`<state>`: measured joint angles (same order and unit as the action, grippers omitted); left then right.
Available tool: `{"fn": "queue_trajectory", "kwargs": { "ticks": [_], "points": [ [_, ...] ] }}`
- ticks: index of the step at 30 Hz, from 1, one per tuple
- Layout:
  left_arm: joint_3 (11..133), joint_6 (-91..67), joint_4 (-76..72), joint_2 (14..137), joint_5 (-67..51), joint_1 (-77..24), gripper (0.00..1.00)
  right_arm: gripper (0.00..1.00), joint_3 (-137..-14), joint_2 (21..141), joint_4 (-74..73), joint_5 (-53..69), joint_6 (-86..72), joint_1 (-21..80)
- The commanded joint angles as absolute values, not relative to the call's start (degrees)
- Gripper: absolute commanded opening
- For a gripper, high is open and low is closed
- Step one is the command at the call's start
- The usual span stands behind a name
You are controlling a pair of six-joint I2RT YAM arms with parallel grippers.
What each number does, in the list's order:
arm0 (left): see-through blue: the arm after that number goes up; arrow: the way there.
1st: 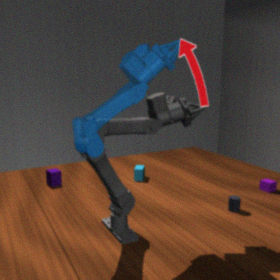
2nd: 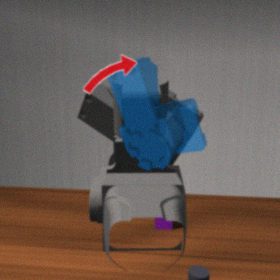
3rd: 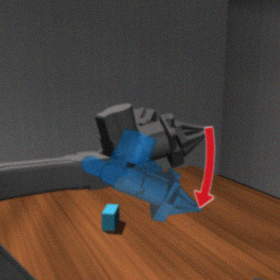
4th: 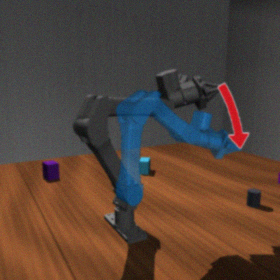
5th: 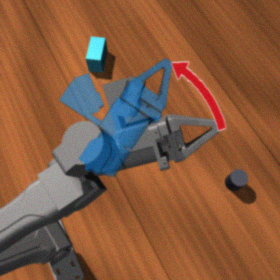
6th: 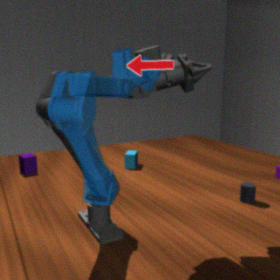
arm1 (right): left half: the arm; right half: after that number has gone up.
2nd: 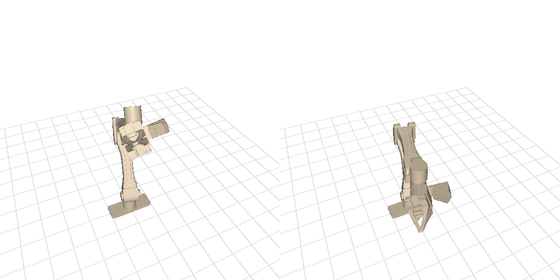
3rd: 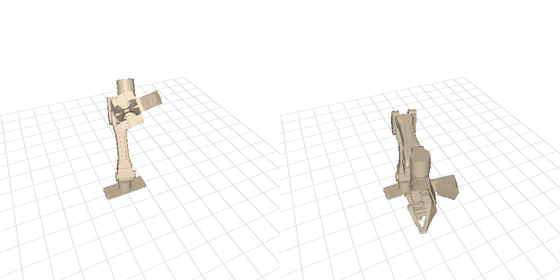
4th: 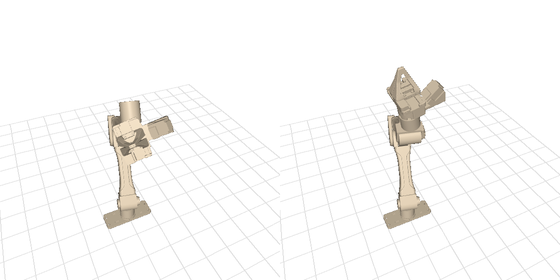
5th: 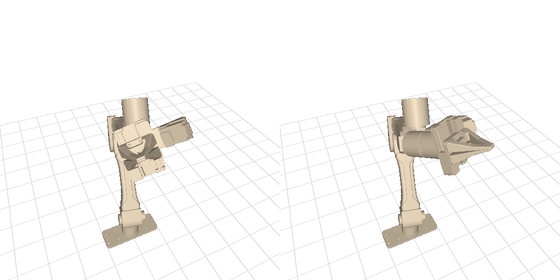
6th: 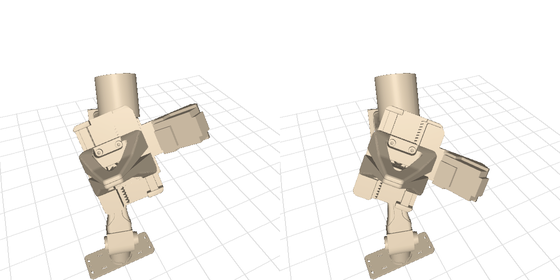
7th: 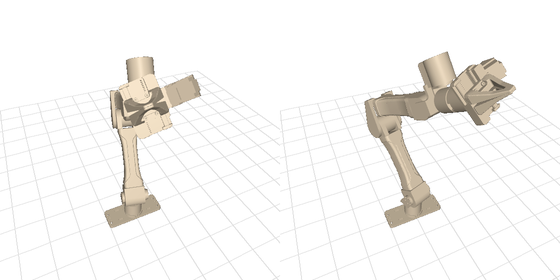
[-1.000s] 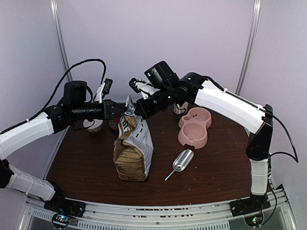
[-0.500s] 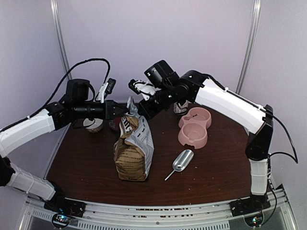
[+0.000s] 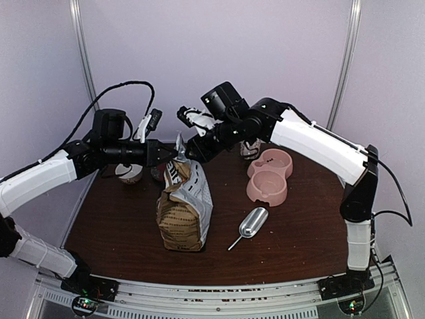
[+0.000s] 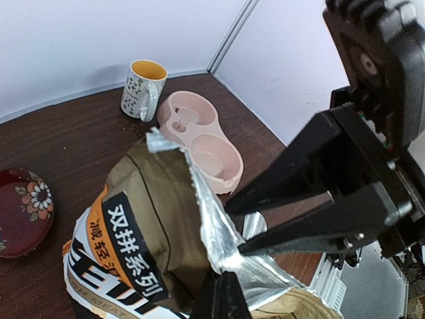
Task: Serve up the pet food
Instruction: Open the seal of the pet food bag.
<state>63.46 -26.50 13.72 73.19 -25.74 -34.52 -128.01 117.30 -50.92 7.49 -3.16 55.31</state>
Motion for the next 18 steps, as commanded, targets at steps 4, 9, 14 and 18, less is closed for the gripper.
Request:
{"fn": "queue_trajectory", "kwargs": {
  "ticks": [4, 9, 14, 18],
  "points": [
    [64.2, -29.1, 16.9, 75.4, -26.2, -35.0, 0.00, 0.50, -125.5, 114.6, -39.5, 12.5, -9.6, 54.6],
    [63.9, -29.5, 16.8, 75.1, -25.7, -35.0, 0.00, 0.51, -126.3, 116.4, -38.9, 10.0, -10.2, 54.5],
    [63.7, -29.7, 16.9, 74.4, -25.5, -35.0, 0.00, 0.44, -126.8, 117.9, -39.6, 9.7, -9.4, 54.5],
    [63.7, -29.7, 17.1, 73.7, -25.4, -35.0, 0.00, 0.33, -125.9, 118.1, -40.2, 10.4, -8.1, 54.6]
  ]
}}
